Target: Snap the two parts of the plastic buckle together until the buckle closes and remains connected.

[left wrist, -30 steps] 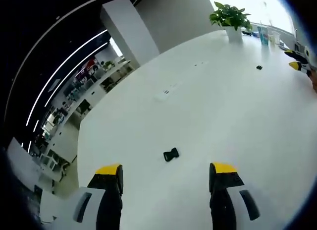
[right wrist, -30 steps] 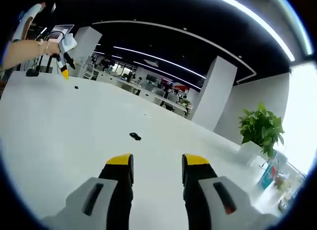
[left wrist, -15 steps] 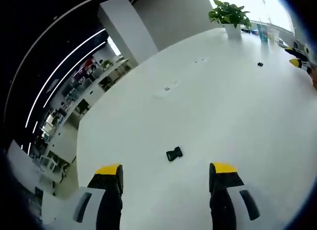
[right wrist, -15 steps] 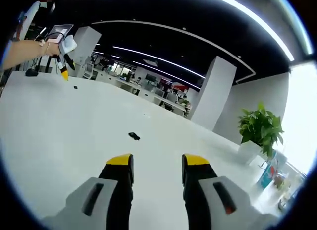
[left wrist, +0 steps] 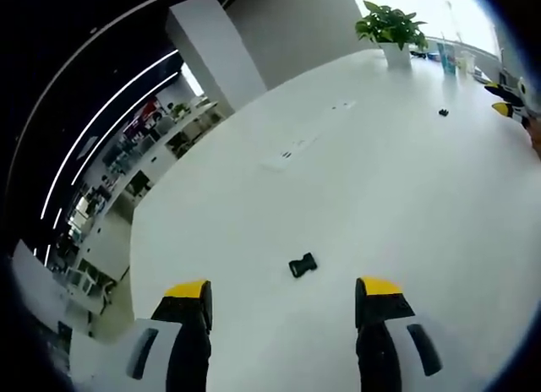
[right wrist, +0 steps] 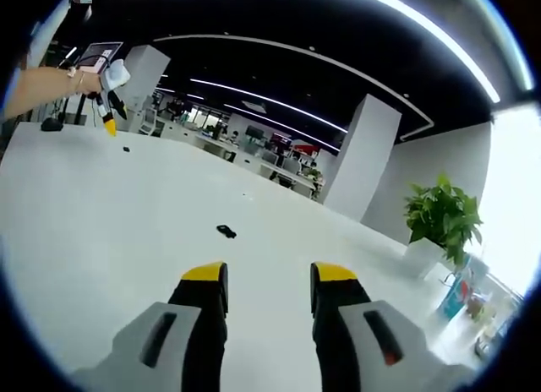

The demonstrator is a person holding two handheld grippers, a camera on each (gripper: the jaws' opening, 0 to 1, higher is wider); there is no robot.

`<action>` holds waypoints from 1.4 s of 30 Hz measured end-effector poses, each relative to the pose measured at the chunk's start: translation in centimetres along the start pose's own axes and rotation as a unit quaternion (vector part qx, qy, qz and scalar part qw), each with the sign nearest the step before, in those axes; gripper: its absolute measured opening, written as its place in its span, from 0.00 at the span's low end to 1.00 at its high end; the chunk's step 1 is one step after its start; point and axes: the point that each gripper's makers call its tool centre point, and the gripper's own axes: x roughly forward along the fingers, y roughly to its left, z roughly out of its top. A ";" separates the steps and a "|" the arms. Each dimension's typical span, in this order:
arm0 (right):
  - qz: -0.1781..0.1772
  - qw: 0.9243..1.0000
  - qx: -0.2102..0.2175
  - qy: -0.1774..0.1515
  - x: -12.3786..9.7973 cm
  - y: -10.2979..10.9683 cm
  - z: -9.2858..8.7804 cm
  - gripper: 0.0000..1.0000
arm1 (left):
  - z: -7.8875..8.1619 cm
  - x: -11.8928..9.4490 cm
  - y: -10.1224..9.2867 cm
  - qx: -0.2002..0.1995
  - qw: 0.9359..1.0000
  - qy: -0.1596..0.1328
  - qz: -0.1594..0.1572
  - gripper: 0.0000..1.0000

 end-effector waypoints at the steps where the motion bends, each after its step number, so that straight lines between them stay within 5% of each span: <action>1: 0.000 1.000 0.000 0.000 0.0 0.0 0.0 0.39 | 0.0 0.2 -0.1 0.009 1.000 0.000 -0.006 0.64; 15: -0.005 1.000 0.007 0.003 0.1 -0.2 -0.3 0.37 | -0.1 3.6 -1.3 0.126 0.988 0.044 -0.084 0.49; 25: -0.002 1.000 0.009 0.011 0.4 -0.2 -0.6 0.37 | 0.3 5.1 -1.6 0.179 0.972 0.086 -0.129 0.38; 29: 0.001 1.000 0.008 0.011 0.5 -0.1 -0.6 0.36 | -0.2 5.5 -2.1 0.209 0.958 0.116 -0.160 0.37; 39: 0.006 1.000 0.008 0.015 0.6 0.0 -0.8 0.36 | -0.6 6.1 -2.1 0.244 0.938 0.155 -0.190 0.25; 42: 0.009 1.000 0.006 0.015 0.5 0.1 -0.8 0.35 | -0.5 6.2 -2.1 0.243 0.937 0.157 -0.197 0.24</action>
